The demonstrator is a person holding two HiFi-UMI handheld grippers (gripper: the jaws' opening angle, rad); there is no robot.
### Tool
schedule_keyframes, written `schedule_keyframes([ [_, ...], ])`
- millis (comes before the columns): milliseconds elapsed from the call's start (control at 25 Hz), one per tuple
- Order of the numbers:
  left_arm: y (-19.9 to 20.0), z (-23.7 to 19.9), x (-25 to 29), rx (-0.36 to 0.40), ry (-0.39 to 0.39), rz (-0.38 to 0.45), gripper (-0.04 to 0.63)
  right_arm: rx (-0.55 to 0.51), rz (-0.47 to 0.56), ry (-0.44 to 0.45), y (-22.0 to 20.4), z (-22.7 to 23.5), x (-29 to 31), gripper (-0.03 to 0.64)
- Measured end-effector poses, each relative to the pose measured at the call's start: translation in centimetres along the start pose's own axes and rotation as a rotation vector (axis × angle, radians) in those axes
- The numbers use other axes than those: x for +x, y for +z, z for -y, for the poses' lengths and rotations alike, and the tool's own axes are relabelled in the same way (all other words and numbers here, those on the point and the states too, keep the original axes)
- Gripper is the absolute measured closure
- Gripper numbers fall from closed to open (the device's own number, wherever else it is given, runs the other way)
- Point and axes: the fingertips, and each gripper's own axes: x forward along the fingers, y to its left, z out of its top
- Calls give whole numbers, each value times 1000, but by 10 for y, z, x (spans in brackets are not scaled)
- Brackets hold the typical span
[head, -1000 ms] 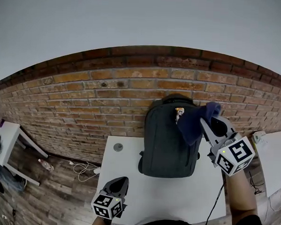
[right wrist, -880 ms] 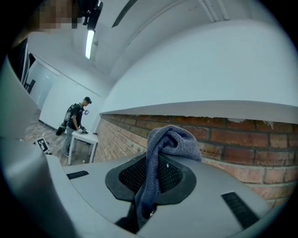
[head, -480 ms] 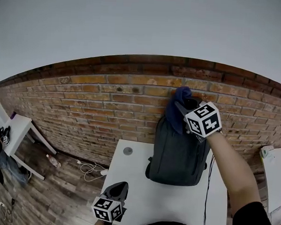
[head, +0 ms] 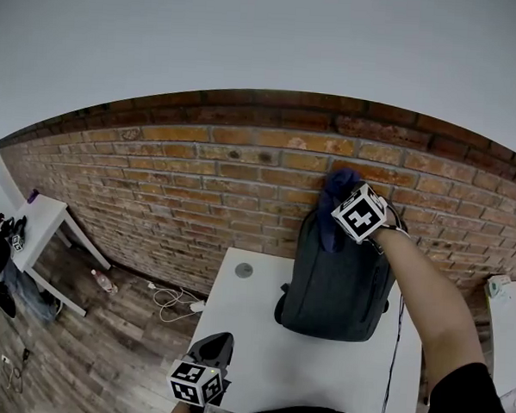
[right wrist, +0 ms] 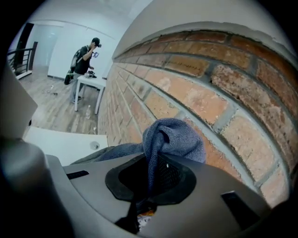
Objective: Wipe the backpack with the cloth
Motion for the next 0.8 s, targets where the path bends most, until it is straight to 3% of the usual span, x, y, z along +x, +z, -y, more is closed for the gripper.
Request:
schedule_keyframes([
  [160,3,4,4,1,-9,8,598,-5,-56,-11,-3,2,1,578],
  [440,1,7,10,15,-27,-10,598,13,-64,-56,-26,18,-16,577],
  [800,2,25,22,38,-72,-33,598,114,-79,-177,-89,59,-49,578],
])
